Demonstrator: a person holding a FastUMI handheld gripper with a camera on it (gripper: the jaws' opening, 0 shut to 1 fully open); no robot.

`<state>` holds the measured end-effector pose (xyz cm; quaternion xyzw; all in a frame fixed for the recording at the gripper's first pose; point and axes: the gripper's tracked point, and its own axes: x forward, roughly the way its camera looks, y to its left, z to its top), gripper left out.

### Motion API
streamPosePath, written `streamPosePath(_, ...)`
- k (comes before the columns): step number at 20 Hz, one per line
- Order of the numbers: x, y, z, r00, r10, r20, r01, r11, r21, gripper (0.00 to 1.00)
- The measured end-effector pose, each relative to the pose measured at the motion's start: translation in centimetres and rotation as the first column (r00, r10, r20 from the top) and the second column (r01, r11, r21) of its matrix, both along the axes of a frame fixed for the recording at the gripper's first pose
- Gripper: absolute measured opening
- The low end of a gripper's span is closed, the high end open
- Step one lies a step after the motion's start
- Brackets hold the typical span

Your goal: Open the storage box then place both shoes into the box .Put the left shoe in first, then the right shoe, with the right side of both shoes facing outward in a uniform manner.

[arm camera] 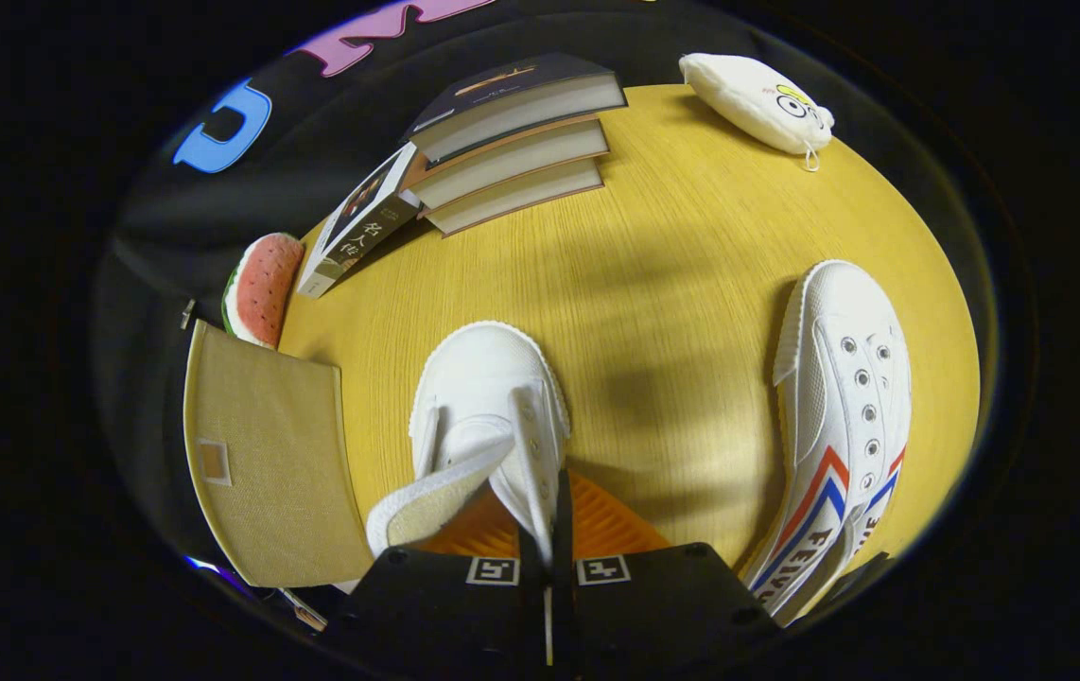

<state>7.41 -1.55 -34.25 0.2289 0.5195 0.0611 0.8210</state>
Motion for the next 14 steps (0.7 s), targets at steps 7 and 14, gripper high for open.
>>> streamPosePath(7, -1.2, -0.3, 4.9, 0.997, -0.068, 0.026, 0.066, 0.996, 0.067, 0.07)
streamPosePath(14, -2.3, 0.8, 13.6, 0.990, -0.041, 0.133, 0.030, 0.996, 0.086, 0.07)
